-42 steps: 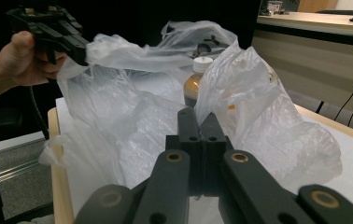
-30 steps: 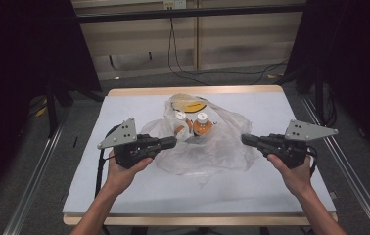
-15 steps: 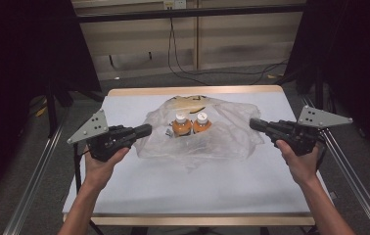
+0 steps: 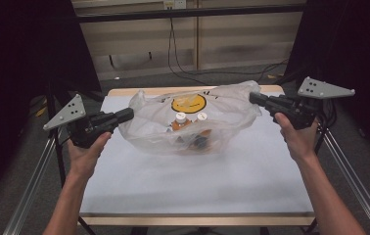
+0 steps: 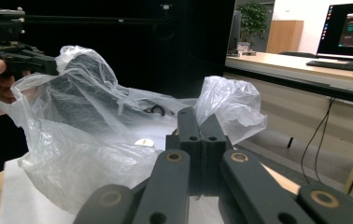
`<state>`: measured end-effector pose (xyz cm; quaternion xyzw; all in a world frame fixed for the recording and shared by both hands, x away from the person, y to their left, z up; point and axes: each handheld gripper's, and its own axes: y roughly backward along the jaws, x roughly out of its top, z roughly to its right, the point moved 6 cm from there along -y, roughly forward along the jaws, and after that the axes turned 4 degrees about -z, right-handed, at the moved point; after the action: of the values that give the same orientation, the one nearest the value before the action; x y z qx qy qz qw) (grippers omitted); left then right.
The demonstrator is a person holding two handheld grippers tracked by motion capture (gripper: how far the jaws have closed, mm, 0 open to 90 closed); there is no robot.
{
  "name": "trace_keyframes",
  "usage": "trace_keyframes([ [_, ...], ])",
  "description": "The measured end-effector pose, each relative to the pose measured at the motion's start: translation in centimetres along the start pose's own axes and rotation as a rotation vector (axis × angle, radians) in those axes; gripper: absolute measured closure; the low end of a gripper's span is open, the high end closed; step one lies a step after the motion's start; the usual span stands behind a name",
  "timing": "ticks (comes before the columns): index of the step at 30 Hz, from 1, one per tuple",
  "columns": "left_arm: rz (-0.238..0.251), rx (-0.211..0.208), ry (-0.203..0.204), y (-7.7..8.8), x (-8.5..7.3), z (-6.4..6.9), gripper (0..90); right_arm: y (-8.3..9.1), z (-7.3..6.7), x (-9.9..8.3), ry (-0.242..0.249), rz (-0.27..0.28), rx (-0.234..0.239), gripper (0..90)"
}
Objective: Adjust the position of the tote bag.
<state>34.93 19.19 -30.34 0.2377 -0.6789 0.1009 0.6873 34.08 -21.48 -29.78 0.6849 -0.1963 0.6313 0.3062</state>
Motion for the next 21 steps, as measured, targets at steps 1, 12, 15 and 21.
trace_keyframes([
  [1,-0.007,0.012,0.001,0.0,0.2,-0.4,89.5,-0.2,0.2,0.3,0.006,-0.001,-0.01,90.0],
  [12,0.018,0.099,0.067,0.7,0.6,-3.9,89.8,-0.5,3.1,1.7,-0.026,0.01,-0.081,90.0],
  [15,0.01,0.113,0.072,1.1,0.4,-4.6,89.8,-0.2,3.9,1.5,-0.048,0.018,-0.097,90.0],
  [21,0.003,0.136,0.104,0.5,-0.4,-5.8,89.9,0.1,4.9,1.4,-0.057,0.011,-0.125,90.0],
])
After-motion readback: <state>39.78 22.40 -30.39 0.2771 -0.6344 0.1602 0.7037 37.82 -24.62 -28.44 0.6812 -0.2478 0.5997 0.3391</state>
